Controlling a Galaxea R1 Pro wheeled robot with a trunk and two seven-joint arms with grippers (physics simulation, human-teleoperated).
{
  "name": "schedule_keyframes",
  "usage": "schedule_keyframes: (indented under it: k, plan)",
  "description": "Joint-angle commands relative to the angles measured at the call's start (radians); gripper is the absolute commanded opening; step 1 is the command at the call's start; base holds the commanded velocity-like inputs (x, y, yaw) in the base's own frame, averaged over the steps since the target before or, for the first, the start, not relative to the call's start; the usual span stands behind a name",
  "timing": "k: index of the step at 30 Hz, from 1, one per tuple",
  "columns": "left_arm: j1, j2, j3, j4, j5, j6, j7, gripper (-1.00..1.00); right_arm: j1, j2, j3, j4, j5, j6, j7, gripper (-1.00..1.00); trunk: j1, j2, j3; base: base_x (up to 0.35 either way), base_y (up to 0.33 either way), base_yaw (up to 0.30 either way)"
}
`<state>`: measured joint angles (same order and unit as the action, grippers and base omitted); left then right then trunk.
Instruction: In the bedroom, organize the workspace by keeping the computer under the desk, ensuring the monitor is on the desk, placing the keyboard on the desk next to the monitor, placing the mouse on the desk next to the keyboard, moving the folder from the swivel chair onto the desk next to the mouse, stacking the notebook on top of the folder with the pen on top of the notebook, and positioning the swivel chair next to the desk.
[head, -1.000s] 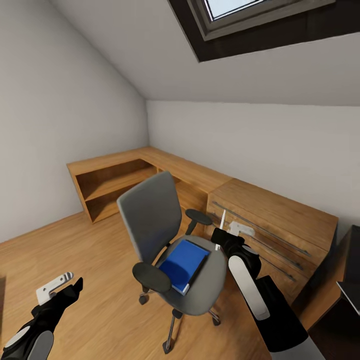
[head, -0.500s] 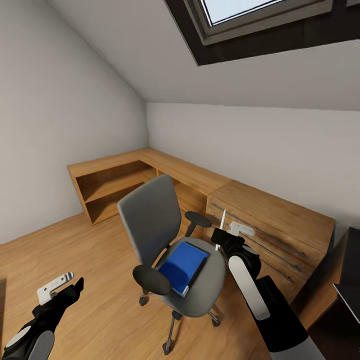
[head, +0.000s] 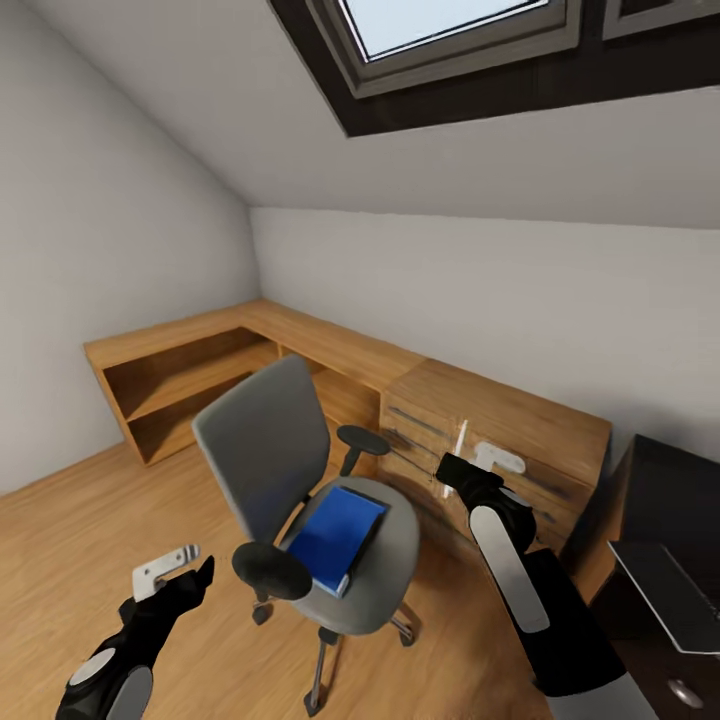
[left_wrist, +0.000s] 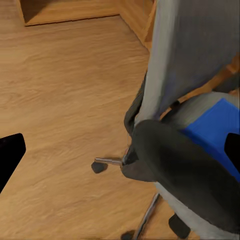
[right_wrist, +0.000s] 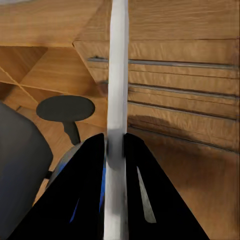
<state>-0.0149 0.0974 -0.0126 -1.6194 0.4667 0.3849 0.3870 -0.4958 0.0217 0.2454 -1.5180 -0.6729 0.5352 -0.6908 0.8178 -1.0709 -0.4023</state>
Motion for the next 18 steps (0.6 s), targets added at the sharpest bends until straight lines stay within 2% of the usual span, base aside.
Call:
schedule_keyframes:
  k: [1, 5, 12, 18]
  plan:
    - [0.000, 0.001, -0.016, -0.002, 0.001, 0.003, 0.009, 1.00, -0.001, 0.000, -0.006, 0.001, -0.008, 0.001, -0.008, -1.00, 0.000, -0.001, -0.001, 0.000, 0.000, -0.266]
    - [-0.001, 0.001, -0.037, -0.002, -0.010, 0.001, 0.009, 1.00, -0.001, 0.000, -0.014, 0.005, -0.008, 0.000, -0.007, -1.00, 0.000, -0.001, -0.001, 0.000, 0.000, -0.266]
    - [-0.001, 0.002, -0.042, -0.002, -0.014, 0.000, 0.010, 1.00, -0.001, 0.000, -0.017, 0.006, -0.008, 0.000, -0.007, -1.00, 0.000, -0.001, -0.001, 0.000, -0.015, -0.266]
    - [0.000, 0.001, -0.043, -0.001, -0.014, 0.001, 0.010, 1.00, -0.001, 0.000, -0.017, 0.006, -0.008, 0.000, -0.007, -1.00, 0.000, -0.001, -0.001, 0.000, -0.239, -0.266]
